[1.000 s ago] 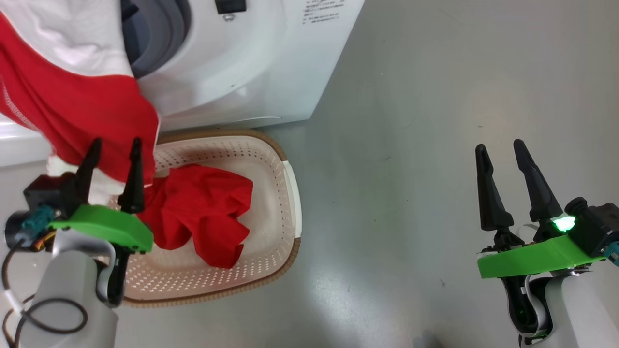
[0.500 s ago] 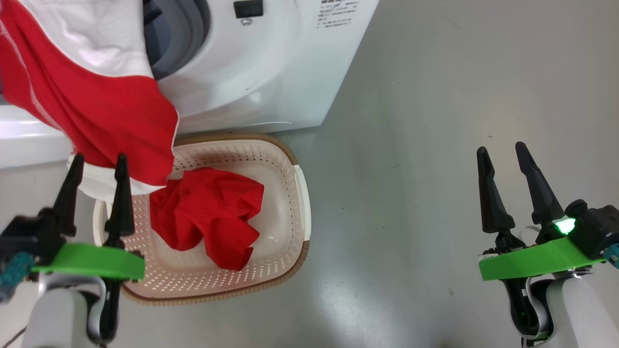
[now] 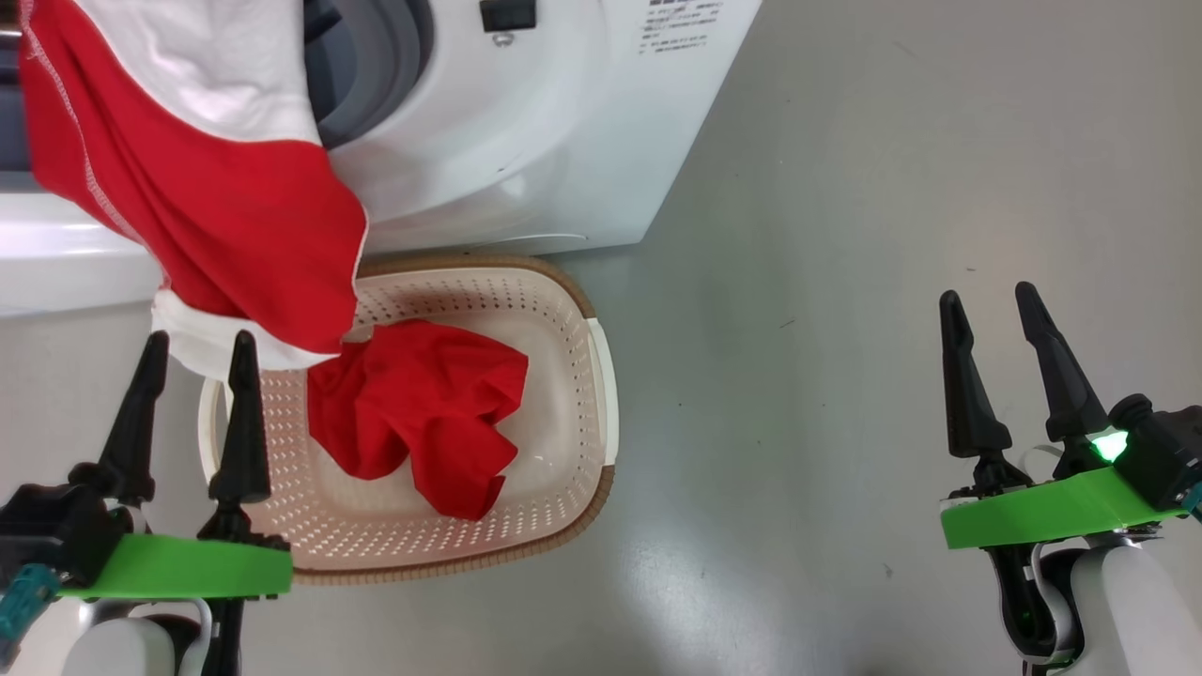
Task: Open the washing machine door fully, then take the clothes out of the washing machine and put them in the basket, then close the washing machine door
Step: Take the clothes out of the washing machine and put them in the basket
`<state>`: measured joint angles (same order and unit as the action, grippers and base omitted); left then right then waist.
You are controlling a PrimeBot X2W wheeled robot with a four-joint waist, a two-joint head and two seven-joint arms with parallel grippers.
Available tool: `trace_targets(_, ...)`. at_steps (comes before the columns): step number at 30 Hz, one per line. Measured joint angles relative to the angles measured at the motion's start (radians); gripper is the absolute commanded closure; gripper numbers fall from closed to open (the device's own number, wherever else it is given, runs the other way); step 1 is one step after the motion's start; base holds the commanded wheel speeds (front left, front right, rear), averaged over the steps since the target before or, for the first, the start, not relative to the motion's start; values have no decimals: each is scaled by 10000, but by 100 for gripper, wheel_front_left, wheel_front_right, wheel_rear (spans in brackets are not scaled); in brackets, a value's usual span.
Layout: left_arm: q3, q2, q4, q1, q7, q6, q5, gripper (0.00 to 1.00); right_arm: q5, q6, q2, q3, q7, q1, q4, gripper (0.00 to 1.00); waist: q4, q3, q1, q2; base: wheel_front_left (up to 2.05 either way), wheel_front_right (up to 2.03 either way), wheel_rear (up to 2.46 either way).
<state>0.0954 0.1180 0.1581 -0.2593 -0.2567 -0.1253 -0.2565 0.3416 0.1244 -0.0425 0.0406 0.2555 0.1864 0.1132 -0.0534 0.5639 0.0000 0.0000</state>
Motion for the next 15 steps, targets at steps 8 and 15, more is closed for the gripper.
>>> trace_targets(8, 33, -67, -79, -169, 0, 0, -155, 0, -2, 0, 0, 79, 0, 7, -12, 0, 64, 116, 0, 0, 0, 0, 0)
trace_targets(15, 15, 58, 232, -1479, -2, 0, -290, 0, -4, 0, 0, 107, 0, 13, -25, 0, 183, 183, 0, 0, 0, 0, 0)
